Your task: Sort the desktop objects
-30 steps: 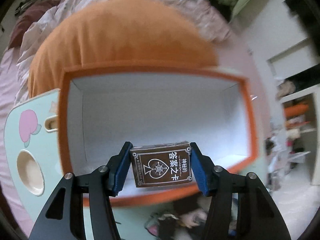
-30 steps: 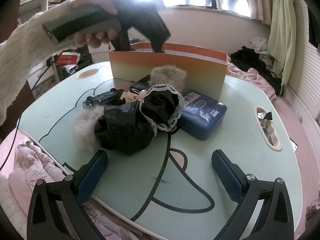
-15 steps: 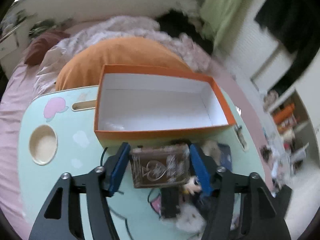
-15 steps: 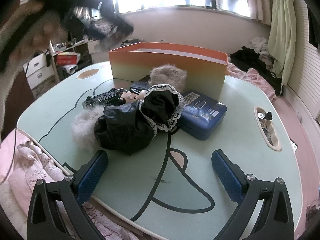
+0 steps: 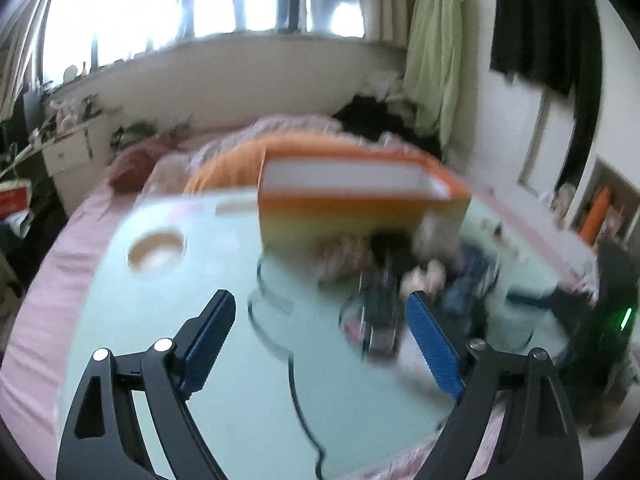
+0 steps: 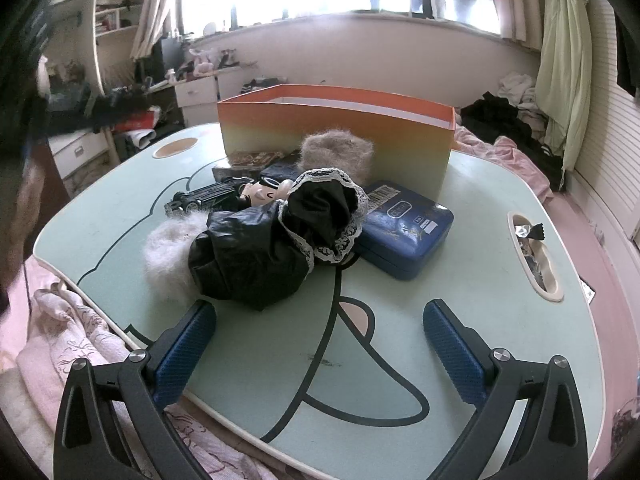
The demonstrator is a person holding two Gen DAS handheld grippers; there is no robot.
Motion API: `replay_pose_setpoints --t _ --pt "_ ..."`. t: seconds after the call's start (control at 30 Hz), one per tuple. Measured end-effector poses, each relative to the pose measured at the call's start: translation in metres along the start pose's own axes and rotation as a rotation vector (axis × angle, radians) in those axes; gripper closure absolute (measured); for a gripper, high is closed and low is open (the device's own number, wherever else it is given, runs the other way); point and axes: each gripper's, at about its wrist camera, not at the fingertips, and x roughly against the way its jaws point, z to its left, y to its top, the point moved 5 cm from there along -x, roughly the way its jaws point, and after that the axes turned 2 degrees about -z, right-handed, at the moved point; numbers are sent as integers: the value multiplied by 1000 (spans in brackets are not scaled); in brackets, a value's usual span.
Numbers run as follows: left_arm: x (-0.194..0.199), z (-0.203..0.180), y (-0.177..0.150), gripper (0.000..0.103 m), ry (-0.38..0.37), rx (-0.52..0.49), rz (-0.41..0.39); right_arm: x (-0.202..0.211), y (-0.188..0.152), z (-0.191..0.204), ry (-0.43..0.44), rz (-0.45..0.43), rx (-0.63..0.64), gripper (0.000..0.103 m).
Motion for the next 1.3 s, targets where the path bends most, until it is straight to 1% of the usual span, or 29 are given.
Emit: replay_pose_setpoints --t 0.07,0.13,0.17,0.23,0.27,0.3,0.33,0.4,0.47,0.57,0.7,0.77,0.93,1.3 --pt "-6 -1 -18 16 -14 36 51 0 0 0 0 0 0 0" --pt "-13 -4 -34 16 3 58 102 0 0 0 1 0 0 0" --pt "-18 -5 -39 16 19 48 128 0 0 0 1 -1 0 0" --pt "-24 -9 -41 15 66 -20 130 0 0 0 0 -1 2 0" --pt "-27 -12 -41 9 71 -46 116 0 0 0 -1 0 2 0" --pt "-30 -14 -42 3 50 -55 111 0 -1 -1 0 -1 0 0" --pt "-32 -15 -43 0 44 -63 97 1 0 -1 1 0 -1 0" --pt "-33 -14 -45 0 19 -77 45 1 0 -1 -1 -1 1 0" --pt "-32 -16 -45 0 17 -82 21 1 2 -1 -6 -1 1 0" --pt "-34 -17 -43 0 16 -84 23 -1 5 -1 -20 2 -6 0" --pt "-38 -19 -40 0 11 -86 4 -7 10 -4 -34 3 -18 0" --pt "-40 -19 -40 0 4 -89 -9 -10 11 -5 -33 0 -20 0" --pt "-40 -19 -39 0 4 -91 -12 -11 8 -6 -16 -13 -16 0" --pt "-41 -19 -38 0 4 -91 -12 -12 7 -6 -16 -14 -16 0"
